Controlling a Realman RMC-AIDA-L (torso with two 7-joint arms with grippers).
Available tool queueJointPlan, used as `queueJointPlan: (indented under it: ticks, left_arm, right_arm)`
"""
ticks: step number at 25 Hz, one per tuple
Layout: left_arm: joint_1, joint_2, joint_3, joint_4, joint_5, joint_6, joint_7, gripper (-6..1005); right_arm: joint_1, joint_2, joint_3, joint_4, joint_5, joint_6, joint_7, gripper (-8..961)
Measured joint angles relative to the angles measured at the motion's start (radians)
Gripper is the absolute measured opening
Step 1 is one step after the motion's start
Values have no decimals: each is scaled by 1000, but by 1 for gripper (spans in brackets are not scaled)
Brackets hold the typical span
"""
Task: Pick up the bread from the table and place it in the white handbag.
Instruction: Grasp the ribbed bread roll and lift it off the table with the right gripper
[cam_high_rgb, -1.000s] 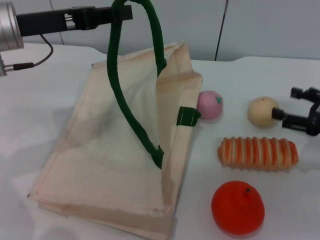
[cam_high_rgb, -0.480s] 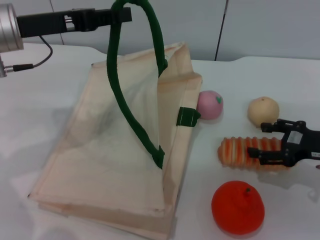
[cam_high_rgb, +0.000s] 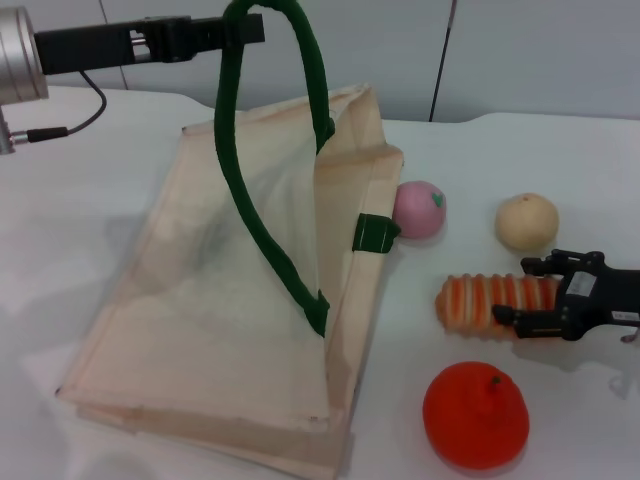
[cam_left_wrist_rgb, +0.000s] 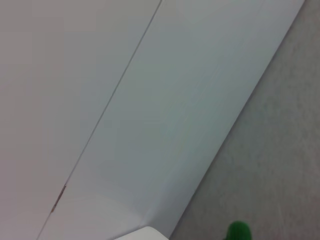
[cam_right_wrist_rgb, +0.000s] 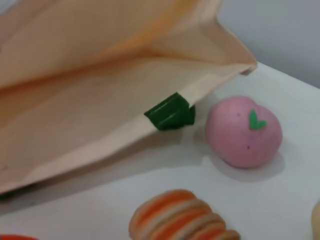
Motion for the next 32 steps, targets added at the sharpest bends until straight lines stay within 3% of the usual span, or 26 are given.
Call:
queueJointPlan:
  ticks: [14,16,32]
  left_arm:
    - [4,0,0,0,-6,1,-12,107]
    - [4,1,0,0,-6,2,-12,107]
    - [5,1,-2,0,-10,3,-12,107]
  right_arm:
    - [0,-3,-29,-2,2,8,-7,868]
    - [0,-4,-39,-2,1,8,-9,745]
    - [-6,-6,-38,-23,17,63,-60,605]
